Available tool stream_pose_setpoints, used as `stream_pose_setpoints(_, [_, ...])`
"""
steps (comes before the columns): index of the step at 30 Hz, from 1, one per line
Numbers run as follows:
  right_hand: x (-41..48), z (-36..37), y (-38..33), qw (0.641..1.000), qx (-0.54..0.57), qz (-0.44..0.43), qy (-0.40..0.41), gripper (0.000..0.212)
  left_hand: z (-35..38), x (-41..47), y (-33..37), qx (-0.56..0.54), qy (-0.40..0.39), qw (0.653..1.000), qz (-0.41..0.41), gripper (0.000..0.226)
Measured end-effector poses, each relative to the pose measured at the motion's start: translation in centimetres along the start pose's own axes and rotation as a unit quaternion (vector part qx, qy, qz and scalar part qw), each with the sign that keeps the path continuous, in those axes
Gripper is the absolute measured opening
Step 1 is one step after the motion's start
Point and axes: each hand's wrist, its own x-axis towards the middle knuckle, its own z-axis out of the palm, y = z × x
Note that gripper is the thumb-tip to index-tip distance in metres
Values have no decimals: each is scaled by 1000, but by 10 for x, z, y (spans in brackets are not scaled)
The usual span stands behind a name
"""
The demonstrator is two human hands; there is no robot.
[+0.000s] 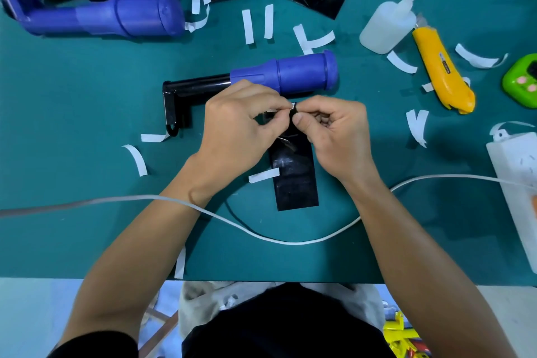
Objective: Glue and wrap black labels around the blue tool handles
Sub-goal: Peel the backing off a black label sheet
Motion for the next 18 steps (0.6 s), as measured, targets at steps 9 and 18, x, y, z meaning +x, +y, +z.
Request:
stream_pose_setpoints(9, [0, 0, -1, 1000, -3, 4, 3, 18, -1, 2, 4, -52, -46, 991, -116, 6])
stream_pose_setpoints(18, [0, 0, -6, 999, 11, 27, 13, 16, 0, 3, 8, -61, -35, 984, -163, 11])
